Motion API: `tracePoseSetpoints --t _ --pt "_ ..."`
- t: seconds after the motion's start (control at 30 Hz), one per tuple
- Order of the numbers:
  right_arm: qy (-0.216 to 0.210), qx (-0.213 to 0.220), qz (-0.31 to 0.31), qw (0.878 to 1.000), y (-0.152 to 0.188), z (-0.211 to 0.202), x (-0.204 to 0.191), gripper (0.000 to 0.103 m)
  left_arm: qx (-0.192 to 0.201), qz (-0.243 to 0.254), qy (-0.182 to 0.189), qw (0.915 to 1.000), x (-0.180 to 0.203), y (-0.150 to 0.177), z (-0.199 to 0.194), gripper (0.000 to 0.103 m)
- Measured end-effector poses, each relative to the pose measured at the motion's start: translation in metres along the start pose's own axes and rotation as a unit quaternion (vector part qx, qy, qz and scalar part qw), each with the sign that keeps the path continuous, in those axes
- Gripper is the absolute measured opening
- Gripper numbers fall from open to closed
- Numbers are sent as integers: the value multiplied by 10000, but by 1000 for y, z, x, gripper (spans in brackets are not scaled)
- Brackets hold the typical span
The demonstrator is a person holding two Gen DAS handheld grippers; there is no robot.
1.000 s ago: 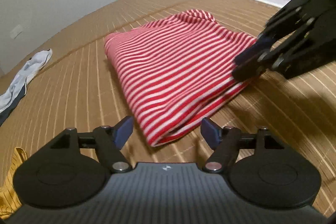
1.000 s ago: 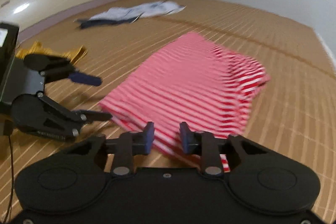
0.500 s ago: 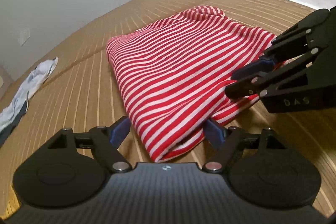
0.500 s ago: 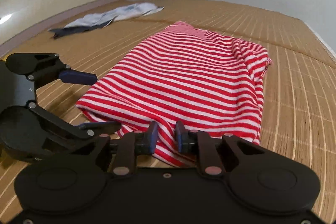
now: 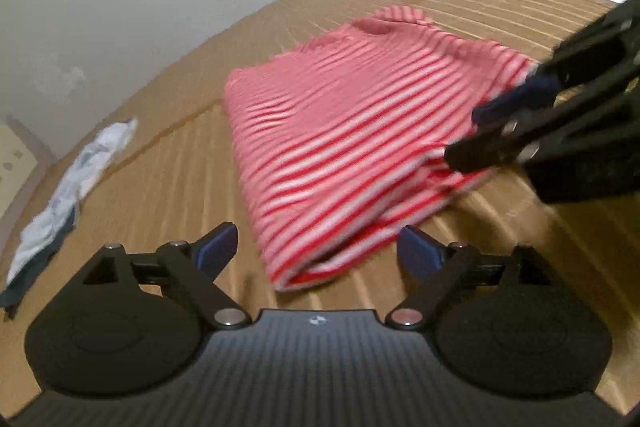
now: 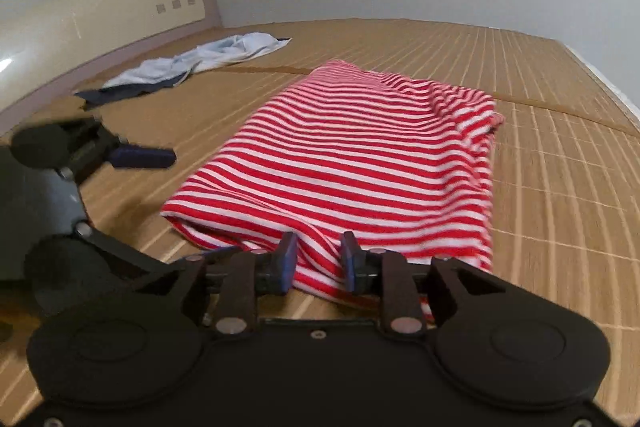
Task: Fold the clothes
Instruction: 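Release the shirt and withdraw both grippers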
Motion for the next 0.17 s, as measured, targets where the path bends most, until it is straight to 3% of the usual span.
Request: tracePoseSetpoints --t 0.07,0.17 --pt "-27 58 166 9998 2 -19 9 40 -14 32 25 10000 5 1 -5 91" --pt "29 150 447 9989 8 -31 14 41 -30 -61 98 9999 11 0 -9 91"
Point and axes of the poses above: each gripper's, at about its wrist camera, not at the fingertips, and z roughly the way its jaws point, x to its right, y to its underside, the point moved 8 cm from there along z, roughly the way its jaws point, and after that the axes turned 8 degrees about y, right-handed, at the moved point
